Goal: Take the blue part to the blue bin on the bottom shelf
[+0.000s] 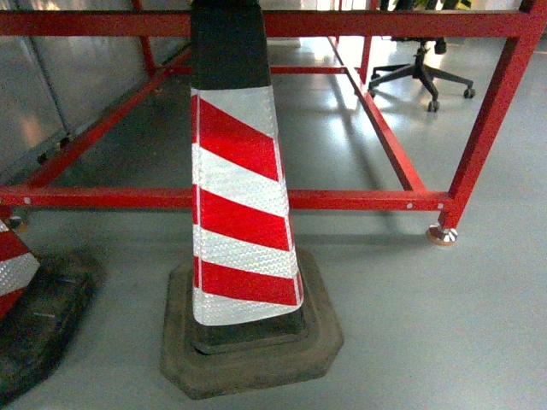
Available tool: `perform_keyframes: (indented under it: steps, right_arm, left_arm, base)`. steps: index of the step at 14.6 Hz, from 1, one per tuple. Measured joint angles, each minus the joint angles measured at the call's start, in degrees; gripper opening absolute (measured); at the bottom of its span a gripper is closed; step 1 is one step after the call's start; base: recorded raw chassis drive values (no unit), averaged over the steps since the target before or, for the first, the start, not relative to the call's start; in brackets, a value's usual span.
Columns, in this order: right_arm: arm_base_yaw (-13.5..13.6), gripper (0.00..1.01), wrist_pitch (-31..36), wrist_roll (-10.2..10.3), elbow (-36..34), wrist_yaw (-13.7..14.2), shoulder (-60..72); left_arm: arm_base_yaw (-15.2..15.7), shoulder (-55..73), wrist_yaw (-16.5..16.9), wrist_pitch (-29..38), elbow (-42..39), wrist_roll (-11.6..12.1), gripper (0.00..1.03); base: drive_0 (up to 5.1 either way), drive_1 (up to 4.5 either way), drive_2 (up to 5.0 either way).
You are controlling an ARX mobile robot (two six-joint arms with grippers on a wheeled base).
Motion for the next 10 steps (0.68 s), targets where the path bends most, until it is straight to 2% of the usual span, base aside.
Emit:
perform_keyframes:
  steps: [10]
  right_arm:
    - [0.0, 0.98, 0.0, 0.0, 0.0, -0.02, 0.0]
  left_arm:
    - [0.0, 0.0, 0.0, 0.0, 0.0, 0.0, 0.98]
  base:
    - [0.0, 0.0, 0.0]
